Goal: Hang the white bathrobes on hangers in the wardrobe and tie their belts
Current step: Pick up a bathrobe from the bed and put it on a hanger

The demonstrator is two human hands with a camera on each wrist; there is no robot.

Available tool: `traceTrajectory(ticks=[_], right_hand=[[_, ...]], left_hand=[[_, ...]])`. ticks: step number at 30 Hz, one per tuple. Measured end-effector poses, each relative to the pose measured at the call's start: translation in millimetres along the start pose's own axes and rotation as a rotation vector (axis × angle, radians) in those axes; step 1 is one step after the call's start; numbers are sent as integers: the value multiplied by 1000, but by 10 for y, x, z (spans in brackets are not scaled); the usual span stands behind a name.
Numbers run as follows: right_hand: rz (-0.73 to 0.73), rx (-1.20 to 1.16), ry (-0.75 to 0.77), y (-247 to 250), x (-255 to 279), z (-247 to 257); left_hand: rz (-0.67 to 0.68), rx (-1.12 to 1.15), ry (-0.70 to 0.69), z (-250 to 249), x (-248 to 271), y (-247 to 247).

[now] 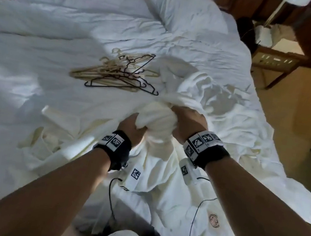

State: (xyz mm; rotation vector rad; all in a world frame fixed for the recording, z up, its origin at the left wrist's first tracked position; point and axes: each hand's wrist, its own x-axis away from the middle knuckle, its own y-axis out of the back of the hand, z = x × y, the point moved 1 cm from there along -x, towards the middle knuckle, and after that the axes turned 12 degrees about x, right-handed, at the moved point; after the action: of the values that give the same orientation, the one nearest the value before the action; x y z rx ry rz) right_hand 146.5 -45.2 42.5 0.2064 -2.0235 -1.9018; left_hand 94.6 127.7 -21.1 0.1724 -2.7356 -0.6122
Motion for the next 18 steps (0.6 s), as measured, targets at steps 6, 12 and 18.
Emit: traceTrajectory(ticks=[6,12,18], right_hand=[[-285,-181,-336,1016,404,-1325],[-706,-247,-441,1650,943,-2395],[-232,-24,-437,387,1028,-2875]], left_hand=[[31,162,-391,-1656,-181,-632],[66,339,-759,-2972,98,-1282],[406,-271,-537,-2157,-79,-1867]])
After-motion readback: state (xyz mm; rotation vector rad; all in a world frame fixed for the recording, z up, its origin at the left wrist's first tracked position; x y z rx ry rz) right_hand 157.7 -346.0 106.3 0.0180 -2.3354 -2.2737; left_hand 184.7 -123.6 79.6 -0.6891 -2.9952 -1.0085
